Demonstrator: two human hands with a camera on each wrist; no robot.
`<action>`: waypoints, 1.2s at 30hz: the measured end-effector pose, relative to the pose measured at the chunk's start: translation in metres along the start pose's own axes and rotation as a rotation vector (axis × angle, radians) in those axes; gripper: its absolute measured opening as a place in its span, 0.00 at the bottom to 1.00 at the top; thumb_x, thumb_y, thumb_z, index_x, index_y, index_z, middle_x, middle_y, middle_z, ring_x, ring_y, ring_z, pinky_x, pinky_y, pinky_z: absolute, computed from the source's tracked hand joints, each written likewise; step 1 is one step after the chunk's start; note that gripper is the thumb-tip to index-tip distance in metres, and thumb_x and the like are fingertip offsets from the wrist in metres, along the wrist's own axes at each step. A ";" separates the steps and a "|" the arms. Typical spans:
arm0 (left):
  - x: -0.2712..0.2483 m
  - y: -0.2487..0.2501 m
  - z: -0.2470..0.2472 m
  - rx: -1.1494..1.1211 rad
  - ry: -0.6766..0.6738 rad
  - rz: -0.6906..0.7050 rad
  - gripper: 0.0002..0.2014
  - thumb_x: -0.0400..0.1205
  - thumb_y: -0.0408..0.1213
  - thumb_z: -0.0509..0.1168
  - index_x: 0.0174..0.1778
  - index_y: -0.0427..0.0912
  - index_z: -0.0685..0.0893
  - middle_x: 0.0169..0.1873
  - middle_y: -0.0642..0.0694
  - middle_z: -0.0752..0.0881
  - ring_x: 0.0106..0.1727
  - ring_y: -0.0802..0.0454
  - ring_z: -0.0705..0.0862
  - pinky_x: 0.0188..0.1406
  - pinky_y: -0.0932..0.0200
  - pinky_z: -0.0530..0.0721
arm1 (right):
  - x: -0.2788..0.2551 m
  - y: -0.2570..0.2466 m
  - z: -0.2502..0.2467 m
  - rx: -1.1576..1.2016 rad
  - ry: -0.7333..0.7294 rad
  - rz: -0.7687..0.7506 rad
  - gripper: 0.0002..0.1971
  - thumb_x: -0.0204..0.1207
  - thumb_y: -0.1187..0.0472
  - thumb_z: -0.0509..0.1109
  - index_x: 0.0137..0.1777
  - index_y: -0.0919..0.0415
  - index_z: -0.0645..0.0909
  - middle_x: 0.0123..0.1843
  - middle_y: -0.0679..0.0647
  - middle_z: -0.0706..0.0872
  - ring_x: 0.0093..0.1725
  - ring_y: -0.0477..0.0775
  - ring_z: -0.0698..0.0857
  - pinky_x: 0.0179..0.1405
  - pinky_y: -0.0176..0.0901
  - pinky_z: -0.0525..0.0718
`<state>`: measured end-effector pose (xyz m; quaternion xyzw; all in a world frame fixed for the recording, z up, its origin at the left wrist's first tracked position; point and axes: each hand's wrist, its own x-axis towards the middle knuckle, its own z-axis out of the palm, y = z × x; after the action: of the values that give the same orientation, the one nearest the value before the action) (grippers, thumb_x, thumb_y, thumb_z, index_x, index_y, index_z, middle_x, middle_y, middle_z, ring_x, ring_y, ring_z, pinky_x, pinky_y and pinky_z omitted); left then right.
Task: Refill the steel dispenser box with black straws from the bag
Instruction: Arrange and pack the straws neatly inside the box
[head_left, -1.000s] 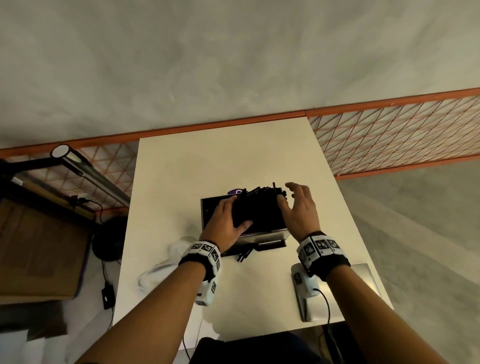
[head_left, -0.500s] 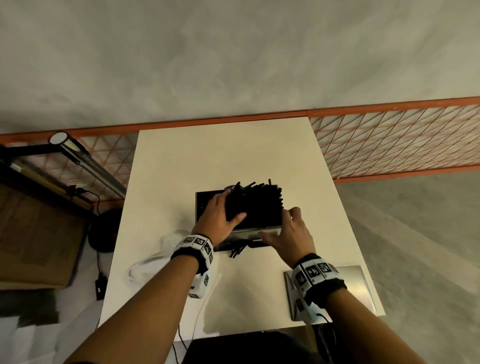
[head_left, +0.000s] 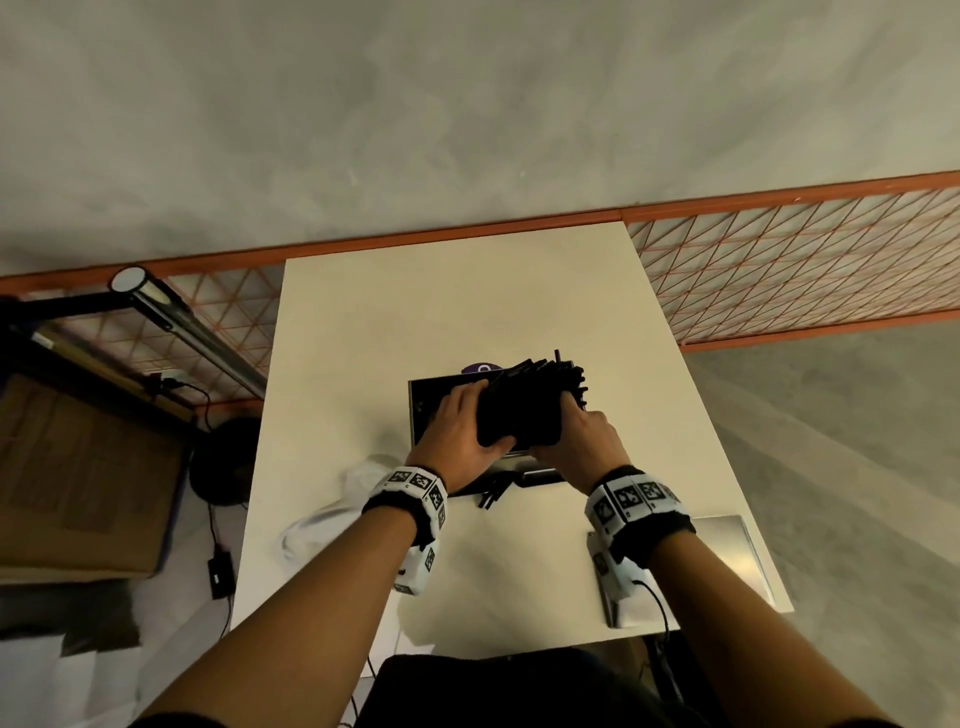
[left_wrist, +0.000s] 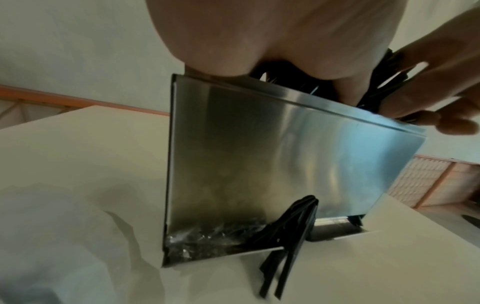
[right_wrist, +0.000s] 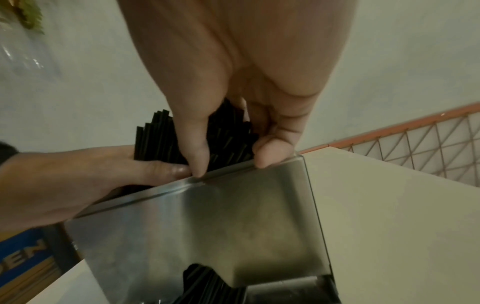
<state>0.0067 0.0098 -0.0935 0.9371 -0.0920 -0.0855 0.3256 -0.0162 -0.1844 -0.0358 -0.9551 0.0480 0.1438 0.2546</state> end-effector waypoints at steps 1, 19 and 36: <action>-0.001 0.000 0.001 -0.004 0.000 0.003 0.44 0.78 0.54 0.76 0.86 0.44 0.64 0.80 0.45 0.70 0.81 0.45 0.70 0.80 0.44 0.74 | 0.002 -0.002 -0.001 -0.023 -0.029 0.004 0.28 0.75 0.51 0.72 0.71 0.56 0.67 0.51 0.65 0.87 0.48 0.70 0.86 0.41 0.50 0.79; 0.006 -0.002 0.000 -0.121 0.095 -0.036 0.46 0.73 0.49 0.82 0.85 0.47 0.67 0.77 0.45 0.75 0.78 0.46 0.75 0.77 0.46 0.78 | 0.025 -0.010 0.000 0.378 -0.009 -0.010 0.27 0.68 0.57 0.78 0.68 0.58 0.78 0.60 0.57 0.88 0.59 0.61 0.85 0.50 0.40 0.76; 0.002 -0.006 -0.003 -0.232 0.078 0.015 0.49 0.72 0.63 0.76 0.87 0.50 0.62 0.80 0.47 0.71 0.80 0.51 0.73 0.81 0.50 0.74 | 0.032 -0.014 -0.001 0.673 -0.003 0.078 0.19 0.60 0.61 0.76 0.54 0.58 0.83 0.48 0.55 0.90 0.45 0.57 0.91 0.41 0.50 0.91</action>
<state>0.0100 0.0152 -0.0952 0.8950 -0.0759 -0.0568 0.4359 0.0171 -0.1737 -0.0383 -0.8146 0.1290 0.1311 0.5501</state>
